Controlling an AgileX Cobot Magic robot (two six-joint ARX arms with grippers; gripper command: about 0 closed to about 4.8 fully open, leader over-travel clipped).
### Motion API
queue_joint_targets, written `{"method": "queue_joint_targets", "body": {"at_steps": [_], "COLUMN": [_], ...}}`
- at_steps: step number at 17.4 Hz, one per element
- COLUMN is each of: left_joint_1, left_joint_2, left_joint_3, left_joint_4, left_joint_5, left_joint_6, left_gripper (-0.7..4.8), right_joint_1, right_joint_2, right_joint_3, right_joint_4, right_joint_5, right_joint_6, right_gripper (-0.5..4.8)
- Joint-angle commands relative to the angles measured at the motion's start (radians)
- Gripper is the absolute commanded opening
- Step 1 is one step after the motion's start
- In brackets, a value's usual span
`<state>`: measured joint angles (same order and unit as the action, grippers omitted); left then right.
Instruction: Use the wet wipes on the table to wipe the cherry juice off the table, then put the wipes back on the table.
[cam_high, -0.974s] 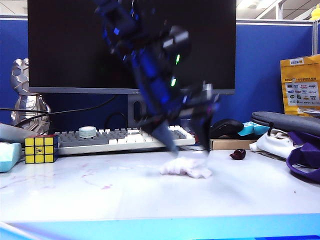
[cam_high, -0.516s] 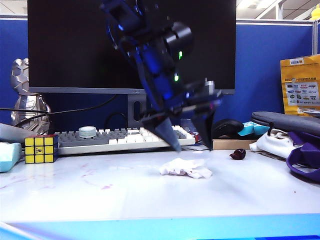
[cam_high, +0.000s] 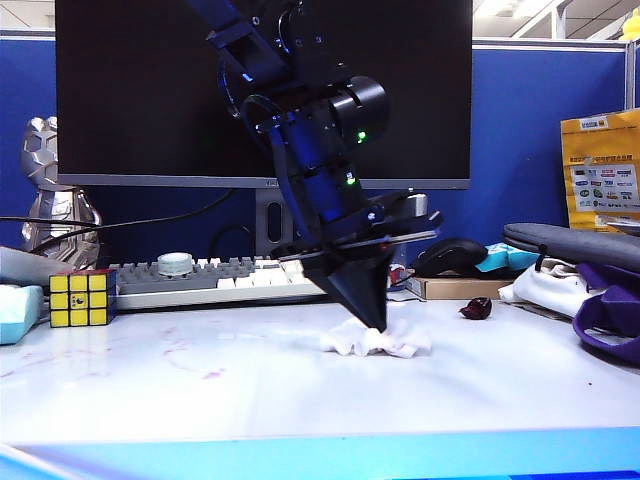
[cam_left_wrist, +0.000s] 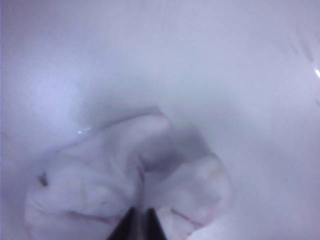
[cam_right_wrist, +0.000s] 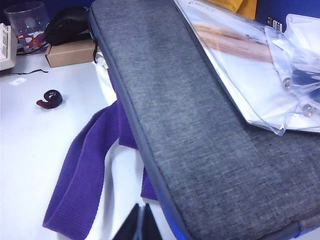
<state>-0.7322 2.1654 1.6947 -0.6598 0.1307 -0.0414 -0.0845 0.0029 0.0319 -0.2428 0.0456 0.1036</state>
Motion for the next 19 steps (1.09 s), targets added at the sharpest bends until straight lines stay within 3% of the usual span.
{"method": "queue_joint_targets", "body": {"at_steps": [1,4,7,11,19], "left_joint_1": [0.001,0.008,0.028,0.129,0.357], "left_joint_2": [-0.003,-0.003,-0.002,-0.004,-0.004], "left_joint_3": [0.003,0.003,0.003,-0.007,-0.092], "left_joint_4": [-0.041,-0.195,-0.355,-0.475,-0.489], "left_joint_5": [0.004,-0.019,-0.16,-0.179,-0.224], "left_joint_6": [0.004,0.044,0.056,0.052,0.079], "left_gripper": [-0.06,-0.06,-0.06,-0.06,-0.06], "right_joint_1": [-0.001,-0.001,-0.001,-0.001,-0.001], "right_joint_2": [0.0,0.0,0.0,0.0,0.0], "right_joint_3": [0.0,0.0,0.0,0.0,0.0], "right_joint_4": [0.002,0.002,0.002,0.002,0.002], "right_joint_5": [0.004,0.004,0.004,0.004,0.004], "right_joint_6": [-0.002,-0.002,-0.002,-0.002,-0.002], "right_gripper": [0.0,-0.01,0.0,0.0,0.0]}}
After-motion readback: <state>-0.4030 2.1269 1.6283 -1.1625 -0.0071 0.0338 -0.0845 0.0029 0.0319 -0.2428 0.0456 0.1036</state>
